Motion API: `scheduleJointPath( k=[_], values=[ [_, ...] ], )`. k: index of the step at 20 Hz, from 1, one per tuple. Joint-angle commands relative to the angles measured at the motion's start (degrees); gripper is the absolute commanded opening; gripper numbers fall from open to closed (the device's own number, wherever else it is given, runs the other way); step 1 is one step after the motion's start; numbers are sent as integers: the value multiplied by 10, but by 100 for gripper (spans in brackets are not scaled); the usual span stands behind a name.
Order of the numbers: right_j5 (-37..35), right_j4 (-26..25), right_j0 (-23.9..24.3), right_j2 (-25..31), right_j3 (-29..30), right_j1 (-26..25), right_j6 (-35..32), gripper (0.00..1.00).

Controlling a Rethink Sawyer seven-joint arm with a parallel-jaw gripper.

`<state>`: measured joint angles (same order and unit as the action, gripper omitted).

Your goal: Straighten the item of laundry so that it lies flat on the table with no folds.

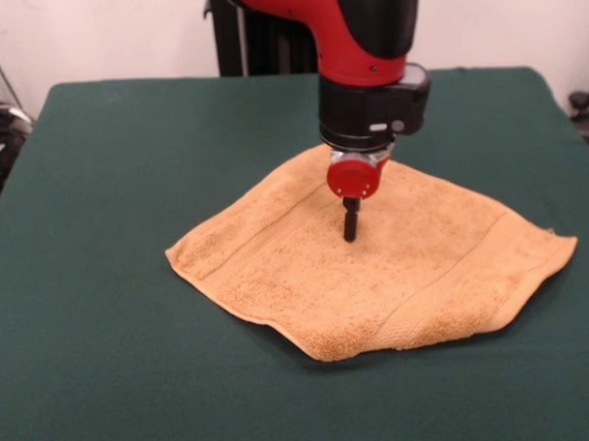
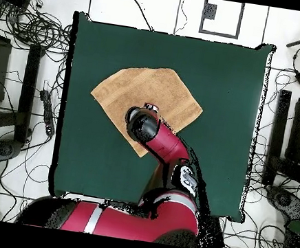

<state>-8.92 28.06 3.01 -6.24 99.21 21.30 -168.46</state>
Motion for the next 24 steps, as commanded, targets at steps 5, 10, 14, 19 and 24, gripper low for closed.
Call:
scheduleJointPath(
  k=[5, 10, 14, 19, 24],
  values=[
    [128, -10, 21, 133, 36, -211, -86, 100],
    [114, -1, 26, 135, 41, -220, -88, 100],
    [98, -2, 30, 135, 55, -214, -82, 100],
    [129, -21, 45, 147, 68, -217, -83, 100],
    [116, -20, 44, 144, 76, -212, -87, 100]
  ],
)
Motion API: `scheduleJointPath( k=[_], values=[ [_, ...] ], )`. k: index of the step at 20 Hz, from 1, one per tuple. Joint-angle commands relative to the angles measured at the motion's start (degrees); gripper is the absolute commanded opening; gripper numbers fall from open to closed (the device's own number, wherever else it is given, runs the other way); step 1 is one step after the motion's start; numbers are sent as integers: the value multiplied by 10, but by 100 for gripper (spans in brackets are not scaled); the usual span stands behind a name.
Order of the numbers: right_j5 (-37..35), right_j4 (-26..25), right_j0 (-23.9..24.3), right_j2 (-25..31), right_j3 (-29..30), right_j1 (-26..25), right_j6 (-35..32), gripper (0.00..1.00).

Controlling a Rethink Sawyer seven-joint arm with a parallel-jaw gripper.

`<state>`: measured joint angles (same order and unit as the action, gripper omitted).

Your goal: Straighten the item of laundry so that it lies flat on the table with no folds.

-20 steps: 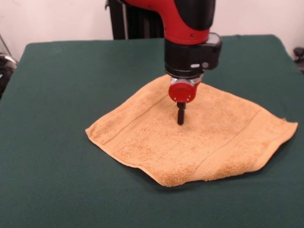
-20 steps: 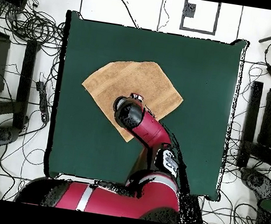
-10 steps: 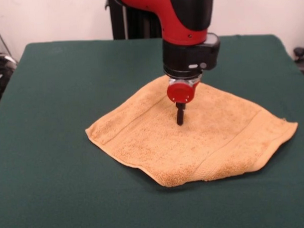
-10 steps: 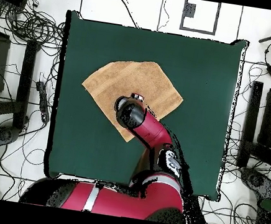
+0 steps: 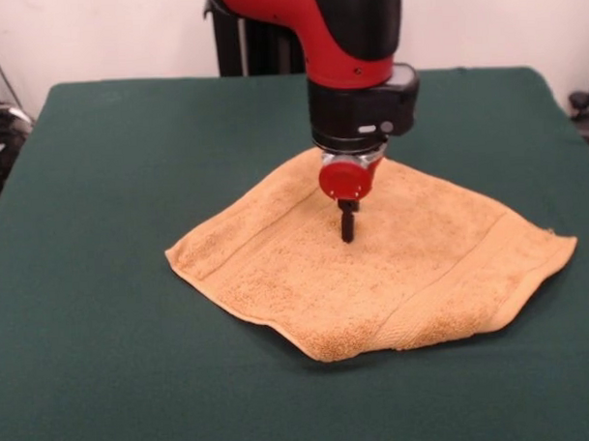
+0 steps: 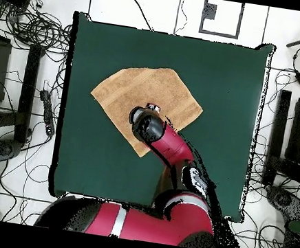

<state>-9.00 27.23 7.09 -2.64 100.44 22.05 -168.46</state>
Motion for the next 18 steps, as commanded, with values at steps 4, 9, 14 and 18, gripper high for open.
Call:
scheduleJointPath(
  k=[4, 9, 14, 18],
  values=[
    [62, 32, -19, 95, 68, -211, -110, 100],
    [-74, 136, -173, -40, 17, -225, -213, 100],
    [-50, 173, -80, 60, 70, -210, -128, 100],
    [-214, 166, -114, 14, 26, -229, -136, 100]
  ],
)
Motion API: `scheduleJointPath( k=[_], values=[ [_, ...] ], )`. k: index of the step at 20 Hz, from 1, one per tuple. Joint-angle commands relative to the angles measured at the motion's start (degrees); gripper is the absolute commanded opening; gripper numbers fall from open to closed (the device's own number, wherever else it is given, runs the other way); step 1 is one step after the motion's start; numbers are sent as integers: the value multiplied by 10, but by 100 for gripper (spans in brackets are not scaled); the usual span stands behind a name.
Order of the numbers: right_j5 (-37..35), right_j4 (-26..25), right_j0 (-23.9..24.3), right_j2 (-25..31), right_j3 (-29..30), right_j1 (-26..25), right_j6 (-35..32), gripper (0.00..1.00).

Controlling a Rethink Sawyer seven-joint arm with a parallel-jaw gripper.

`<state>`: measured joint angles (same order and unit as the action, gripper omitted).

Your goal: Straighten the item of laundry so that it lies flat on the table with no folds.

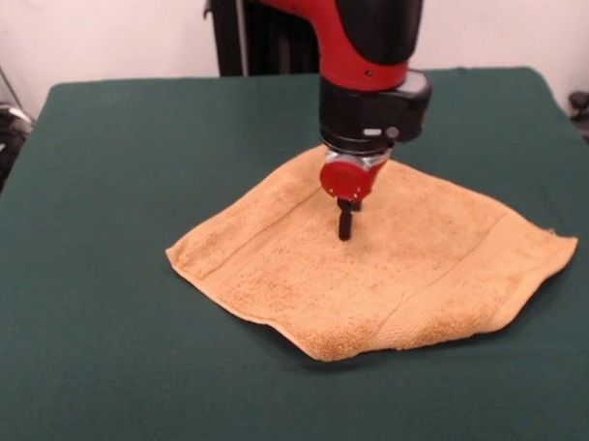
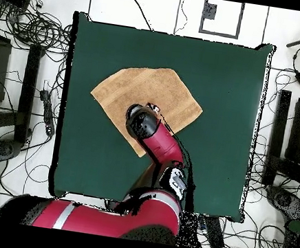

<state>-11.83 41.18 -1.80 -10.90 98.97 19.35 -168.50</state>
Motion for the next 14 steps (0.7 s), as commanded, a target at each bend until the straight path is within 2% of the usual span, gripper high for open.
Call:
scheduleJointPath(
  k=[1, 3, 7, 14],
  values=[
    [-204, 26, -25, 95, 38, -204, -138, 100],
    [-238, 25, -1, 114, 39, -207, -117, 100],
    [-348, -13, -13, 88, -9, -232, -134, 100],
    [-459, -33, 6, 92, -45, -258, -102, 100]
  ],
)
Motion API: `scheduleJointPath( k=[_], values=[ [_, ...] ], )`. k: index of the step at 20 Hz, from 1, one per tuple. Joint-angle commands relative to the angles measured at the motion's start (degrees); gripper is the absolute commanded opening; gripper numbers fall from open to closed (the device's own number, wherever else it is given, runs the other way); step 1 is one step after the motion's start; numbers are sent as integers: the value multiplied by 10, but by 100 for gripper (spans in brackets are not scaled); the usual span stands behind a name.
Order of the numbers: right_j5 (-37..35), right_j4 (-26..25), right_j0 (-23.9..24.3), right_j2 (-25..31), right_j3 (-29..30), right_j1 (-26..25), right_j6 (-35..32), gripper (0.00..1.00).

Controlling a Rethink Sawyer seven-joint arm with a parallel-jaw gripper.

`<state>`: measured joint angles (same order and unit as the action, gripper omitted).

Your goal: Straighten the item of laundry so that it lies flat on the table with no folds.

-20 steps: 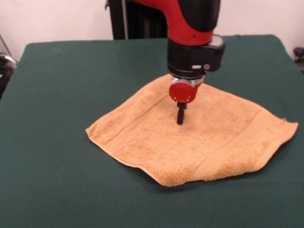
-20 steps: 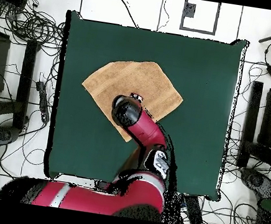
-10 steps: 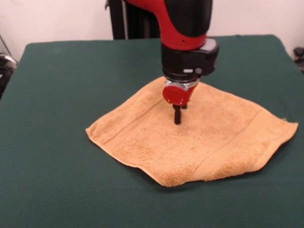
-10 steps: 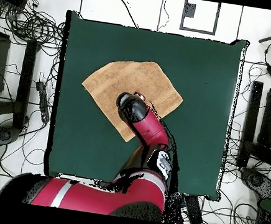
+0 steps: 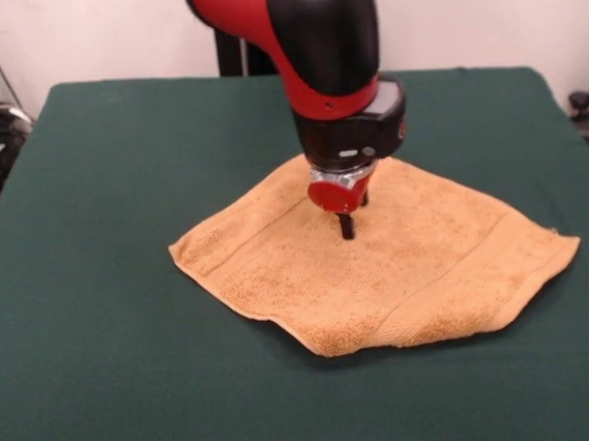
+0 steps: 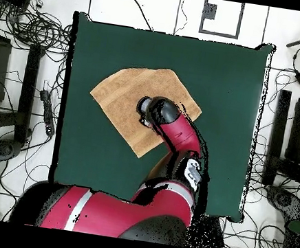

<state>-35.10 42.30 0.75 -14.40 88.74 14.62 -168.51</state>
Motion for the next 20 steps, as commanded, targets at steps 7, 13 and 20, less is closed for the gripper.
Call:
scheduleJointPath(
  k=[7, 13, 20],
  values=[
    [-314, -61, -8, 133, 36, -226, -73, 100],
    [-365, -59, -7, 135, 29, -233, -63, 100],
    [-389, -54, -26, 119, 19, -238, -54, 100]
  ],
)
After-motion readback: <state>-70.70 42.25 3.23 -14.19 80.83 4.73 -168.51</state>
